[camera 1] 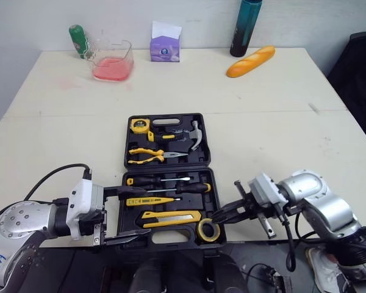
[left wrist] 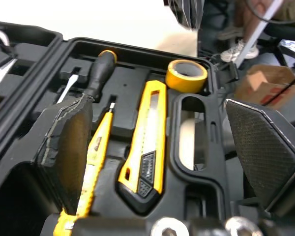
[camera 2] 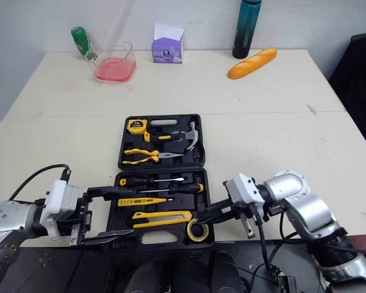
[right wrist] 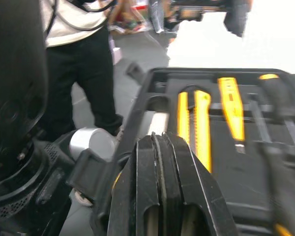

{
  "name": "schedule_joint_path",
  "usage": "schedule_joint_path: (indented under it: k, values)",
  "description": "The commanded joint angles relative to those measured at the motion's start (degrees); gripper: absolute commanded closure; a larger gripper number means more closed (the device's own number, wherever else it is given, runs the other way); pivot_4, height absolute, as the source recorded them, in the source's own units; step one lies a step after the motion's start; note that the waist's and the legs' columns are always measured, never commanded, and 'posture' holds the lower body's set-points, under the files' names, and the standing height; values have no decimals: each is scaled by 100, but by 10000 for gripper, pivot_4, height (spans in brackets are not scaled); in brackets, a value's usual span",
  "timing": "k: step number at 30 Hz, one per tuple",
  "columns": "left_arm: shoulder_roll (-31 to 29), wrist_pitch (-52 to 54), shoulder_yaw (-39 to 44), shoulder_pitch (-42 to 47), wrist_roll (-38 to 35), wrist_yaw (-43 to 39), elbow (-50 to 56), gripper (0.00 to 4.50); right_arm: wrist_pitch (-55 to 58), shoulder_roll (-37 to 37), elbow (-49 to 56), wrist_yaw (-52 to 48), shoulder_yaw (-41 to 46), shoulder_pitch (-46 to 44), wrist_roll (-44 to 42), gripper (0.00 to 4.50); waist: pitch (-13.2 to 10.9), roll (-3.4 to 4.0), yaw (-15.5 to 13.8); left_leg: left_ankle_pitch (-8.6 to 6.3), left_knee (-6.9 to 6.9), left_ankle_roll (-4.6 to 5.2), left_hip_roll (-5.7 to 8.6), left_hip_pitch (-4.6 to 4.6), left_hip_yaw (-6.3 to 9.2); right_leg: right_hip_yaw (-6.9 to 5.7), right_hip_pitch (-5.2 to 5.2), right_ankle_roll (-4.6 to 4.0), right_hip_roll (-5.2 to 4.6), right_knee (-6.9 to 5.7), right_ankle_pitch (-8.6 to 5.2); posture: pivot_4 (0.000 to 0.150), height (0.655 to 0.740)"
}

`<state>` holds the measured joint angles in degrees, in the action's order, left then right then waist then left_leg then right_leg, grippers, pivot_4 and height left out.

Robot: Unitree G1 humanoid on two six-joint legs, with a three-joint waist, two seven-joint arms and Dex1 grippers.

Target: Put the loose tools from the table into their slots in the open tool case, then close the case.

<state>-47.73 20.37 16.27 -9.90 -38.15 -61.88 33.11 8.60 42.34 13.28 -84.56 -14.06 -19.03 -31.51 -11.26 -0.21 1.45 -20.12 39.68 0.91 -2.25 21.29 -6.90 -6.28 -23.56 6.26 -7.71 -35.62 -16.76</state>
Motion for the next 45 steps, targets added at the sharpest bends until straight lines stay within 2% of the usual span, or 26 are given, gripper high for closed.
schedule_joint_path:
  k: [1,14,21,26,29,34,40,43,45]
  values:
    - [-18,-74,25,-38,-51,-25,254,0,-150,-145,148,-96,-123,78,122,44853,0,0,-1,0,1,0,0,0,0,0,0,0,0,1,0,1500,7400]
    - [-22,-201,-32,-331,57,-146,264,0,-280,-586,-88,12,-489,184,674,44853,0,0,-2,0,1,0,0,-1,1,0,0,-1,-1,2,0,1500,7400]
    - [-27,-210,28,-407,105,-99,260,0,-1017,-585,-941,210,-854,208,1763,44853,2,-2,5,0,1,0,0,-6,0,1,3,-1,0,2,-1,1500,7400]
    - [-36,-235,28,-407,147,-101,220,0,-676,-512,-968,352,-1031,96,1934,44853,25,-38,9,1,1,-3,-4,-18,1,1,10,-4,2,3,-2,1500,7400]
    - [-19,-247,17,-411,179,-57,227,0,-109,-399,-984,415,-1174,40,2052,44853,42,-56,13,1,1,-6,-10,-21,1,2,11,-9,3,1,-5,1500,7400]
    - [-9,-251,30,-479,215,-20,261,0,306,-461,-1078,486,-1148,-17,1866,44853,103,-72,10,-4,0,-15,-23,-30,4,-2,19,-20,6,3,-8,1500,7400]
    - [38,-298,37,-483,289,91,231,0,-134,-623,-1314,108,-858,-84,1353,44853,124,-59,9,-8,0,-19,-30,-33,4,-1,20,-27,5,5,-6,1500,7400]
    - [55,-311,47,-491,297,135,211,0,50,-664,-1100,24,-643,-147,940,44853,122,-56,7,-8,1,-20,-30,-30,4,0,19,-29,4,5,-5,1500,7400]
    - [61,-232,145,-549,262,239,208,0,490,-369,-799,-292,-562,-260,631,44853,112,-39,4,-8,1,-19,-30,-22,4,0,11,-29,3,4,-4,1500,7400]
